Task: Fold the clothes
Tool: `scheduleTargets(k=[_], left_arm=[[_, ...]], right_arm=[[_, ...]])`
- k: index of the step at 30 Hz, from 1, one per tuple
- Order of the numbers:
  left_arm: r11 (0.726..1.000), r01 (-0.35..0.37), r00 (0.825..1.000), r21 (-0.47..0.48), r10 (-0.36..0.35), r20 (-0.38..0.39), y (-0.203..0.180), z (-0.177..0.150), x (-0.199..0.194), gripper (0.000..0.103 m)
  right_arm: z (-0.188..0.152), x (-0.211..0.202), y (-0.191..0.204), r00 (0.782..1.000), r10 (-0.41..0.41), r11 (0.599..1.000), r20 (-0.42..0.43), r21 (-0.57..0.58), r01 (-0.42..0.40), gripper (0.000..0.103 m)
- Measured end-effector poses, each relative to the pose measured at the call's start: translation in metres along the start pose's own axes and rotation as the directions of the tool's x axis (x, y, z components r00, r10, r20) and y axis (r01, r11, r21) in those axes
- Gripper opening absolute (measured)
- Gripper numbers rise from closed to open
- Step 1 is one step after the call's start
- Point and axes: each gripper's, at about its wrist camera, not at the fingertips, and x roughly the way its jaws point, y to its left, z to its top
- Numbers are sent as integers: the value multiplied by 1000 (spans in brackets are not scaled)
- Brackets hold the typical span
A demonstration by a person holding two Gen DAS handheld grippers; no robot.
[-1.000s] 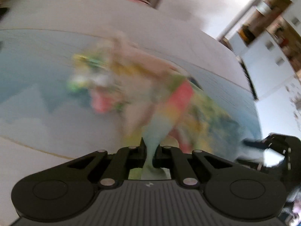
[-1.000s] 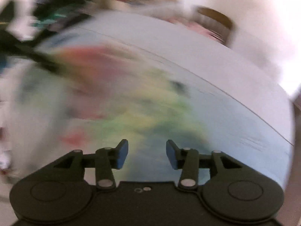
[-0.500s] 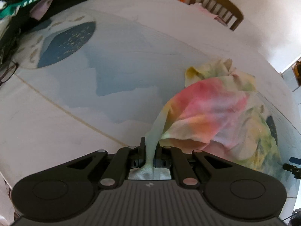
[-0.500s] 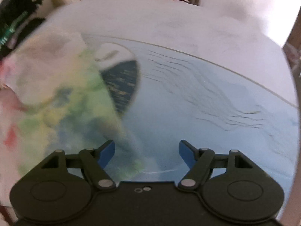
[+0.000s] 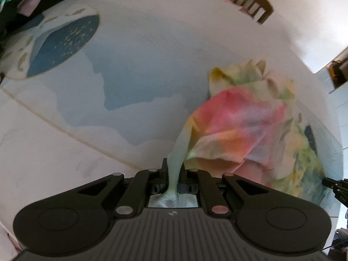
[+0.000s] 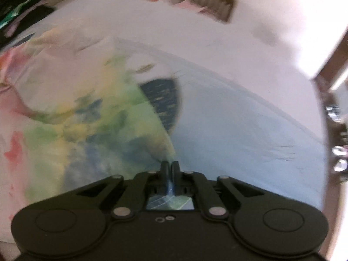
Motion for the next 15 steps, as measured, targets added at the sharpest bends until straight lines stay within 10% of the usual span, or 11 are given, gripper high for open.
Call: scheduleTargets(k=[8,11,13,15], left_arm=[[964,260,965,52,-257,-48,-24,15,-2,7],[944,314,946,101,-303,-110,-42,12,5,29],[932,340,936,124,-322,-142,-49,8,8,64],[910,387,916,147,-363,-169,-53,3,7,68]], right_arm=[[-53,-54,-55,982,-180,961,-54,206,188,103],[-85,-61,-63,964,-233,933,-130,248,259,103],[-108,-63,-67,949,-252,915,-189,272,298,103],[-126,-61,-68,934,-264,903,-239,279,327,103]])
